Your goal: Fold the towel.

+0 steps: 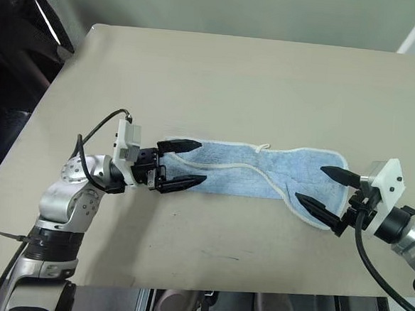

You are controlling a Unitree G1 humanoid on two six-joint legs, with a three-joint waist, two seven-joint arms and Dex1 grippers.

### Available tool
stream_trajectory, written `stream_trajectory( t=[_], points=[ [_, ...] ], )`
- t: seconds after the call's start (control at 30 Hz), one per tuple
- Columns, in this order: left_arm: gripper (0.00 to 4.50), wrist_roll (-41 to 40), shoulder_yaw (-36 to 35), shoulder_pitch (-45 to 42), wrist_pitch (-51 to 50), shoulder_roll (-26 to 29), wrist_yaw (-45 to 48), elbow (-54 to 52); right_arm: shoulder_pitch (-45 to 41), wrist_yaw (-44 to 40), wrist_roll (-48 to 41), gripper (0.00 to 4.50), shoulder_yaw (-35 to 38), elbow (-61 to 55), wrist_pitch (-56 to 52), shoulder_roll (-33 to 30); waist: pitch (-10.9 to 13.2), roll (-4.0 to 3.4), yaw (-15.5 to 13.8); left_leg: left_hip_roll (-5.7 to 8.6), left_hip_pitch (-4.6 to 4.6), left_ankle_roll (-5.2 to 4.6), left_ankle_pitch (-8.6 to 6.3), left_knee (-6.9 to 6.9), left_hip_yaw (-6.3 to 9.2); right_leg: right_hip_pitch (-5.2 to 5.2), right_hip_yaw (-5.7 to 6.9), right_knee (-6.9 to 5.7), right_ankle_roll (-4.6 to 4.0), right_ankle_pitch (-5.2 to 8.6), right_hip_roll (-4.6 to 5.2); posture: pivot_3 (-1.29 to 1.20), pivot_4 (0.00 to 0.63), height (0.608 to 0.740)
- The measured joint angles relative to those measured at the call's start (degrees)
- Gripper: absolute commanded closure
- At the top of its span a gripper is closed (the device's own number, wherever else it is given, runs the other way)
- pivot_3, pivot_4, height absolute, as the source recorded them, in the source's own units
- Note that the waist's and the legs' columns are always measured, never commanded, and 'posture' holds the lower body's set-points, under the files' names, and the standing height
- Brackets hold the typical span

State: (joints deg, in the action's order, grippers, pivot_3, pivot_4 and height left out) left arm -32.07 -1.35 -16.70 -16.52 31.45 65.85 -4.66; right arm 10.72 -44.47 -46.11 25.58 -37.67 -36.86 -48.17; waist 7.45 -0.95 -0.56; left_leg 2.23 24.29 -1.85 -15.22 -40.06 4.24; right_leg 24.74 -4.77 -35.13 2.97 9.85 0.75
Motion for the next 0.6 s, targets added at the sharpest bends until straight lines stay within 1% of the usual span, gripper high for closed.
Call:
stream_trajectory(
  t=[0.3, 0.47, 0.6],
  points=[
    [0.02, -0.34, 0.56, 0.56, -0.48, -1.10, -1.33, -2.24, -0.64, -0.61, -0.12, 0.00, 0.34, 0.62, -0.03, -1.04, 0.00, 0.00, 0.00, -0.01, -0.01, 0.01, 0.01, 0.00, 0.01, 0.00, 0.01, -0.04, -0.01, 0.00, -0.01, 0.00, 0.150, 0.733],
    [0.02, -1.29, 0.59, -1.61, -2.26, -1.35, -2.28, -2.73, -0.66, -0.35, -1.21, 0.00, 0.42, 0.56, -0.51, -0.44, 0.00, 0.00, -0.04, 0.01, -0.02, 0.00, 0.03, -0.01, 0.01, -0.02, 0.00, -0.03, 0.00, -0.01, 0.00, 0.00, 0.150, 0.733],
    [0.02, -0.86, 1.72, -2.26, -1.76, -0.85, -0.04, -2.43, -0.98, -0.44, -1.44, 0.00, 2.05, 3.14, -0.56, -0.48, 0.00, 0.00, -0.03, 0.01, -0.02, 0.01, 0.02, -0.01, 0.01, -0.02, 0.00, -0.02, 0.00, 0.00, 0.00, 0.00, 0.150, 0.733]
  ],
)
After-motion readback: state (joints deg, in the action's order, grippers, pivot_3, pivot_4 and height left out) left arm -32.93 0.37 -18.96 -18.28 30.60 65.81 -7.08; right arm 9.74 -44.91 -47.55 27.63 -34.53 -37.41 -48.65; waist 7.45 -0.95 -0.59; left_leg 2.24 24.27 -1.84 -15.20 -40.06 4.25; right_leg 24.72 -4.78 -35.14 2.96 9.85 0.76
